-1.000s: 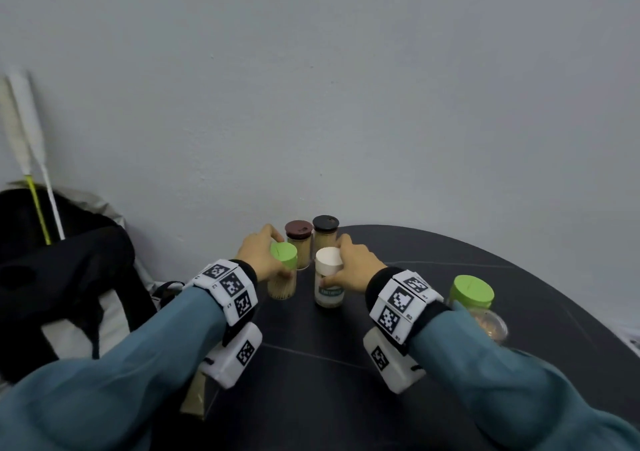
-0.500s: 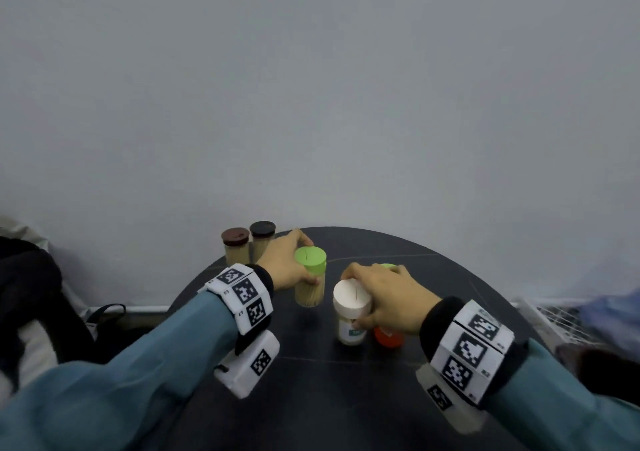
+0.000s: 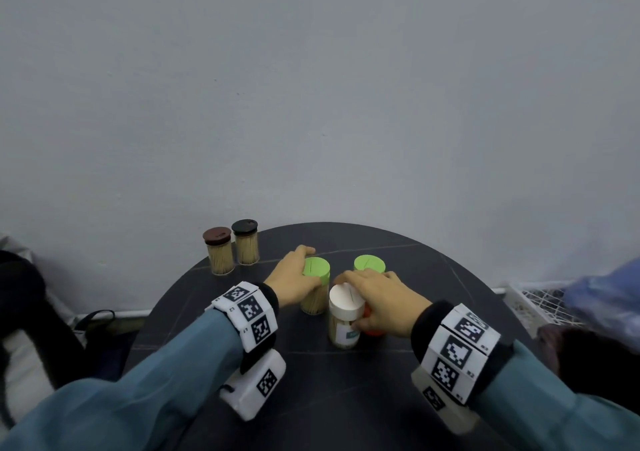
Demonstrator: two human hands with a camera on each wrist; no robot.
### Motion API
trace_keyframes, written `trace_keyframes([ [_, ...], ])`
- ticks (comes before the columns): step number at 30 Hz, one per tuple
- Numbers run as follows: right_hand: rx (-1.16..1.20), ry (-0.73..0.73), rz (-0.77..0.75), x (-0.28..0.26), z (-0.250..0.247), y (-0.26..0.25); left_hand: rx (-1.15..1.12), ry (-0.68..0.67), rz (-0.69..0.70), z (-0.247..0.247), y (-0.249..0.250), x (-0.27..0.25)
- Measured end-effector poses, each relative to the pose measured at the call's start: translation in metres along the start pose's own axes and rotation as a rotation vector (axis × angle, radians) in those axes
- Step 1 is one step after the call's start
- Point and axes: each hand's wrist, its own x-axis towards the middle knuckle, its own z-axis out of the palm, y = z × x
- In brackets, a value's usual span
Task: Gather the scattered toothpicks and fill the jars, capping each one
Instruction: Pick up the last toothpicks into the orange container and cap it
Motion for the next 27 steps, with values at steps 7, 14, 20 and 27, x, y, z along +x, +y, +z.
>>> trace_keyframes([
  [7, -0.115, 0.12, 0.0, -0.001, 0.004, 0.002, -0.033, -0.009, 0.021, 0.012, 0.006, 0.005],
  [14, -0.149, 0.176, 0.042, 0.006, 0.006, 0.002, -0.123, -0.081, -0.01, 0.015, 0.019, 0.023],
  [20, -0.089, 0.2, 0.06, 0.009, 0.008, 0.001, -0.238, -0.119, -0.01, 0.017, 0.022, 0.031],
  [27, -0.029, 0.152, 0.061, 0.009, 0.003, 0.001, -0.314, -0.112, -0.017, 0.012, 0.013, 0.029],
])
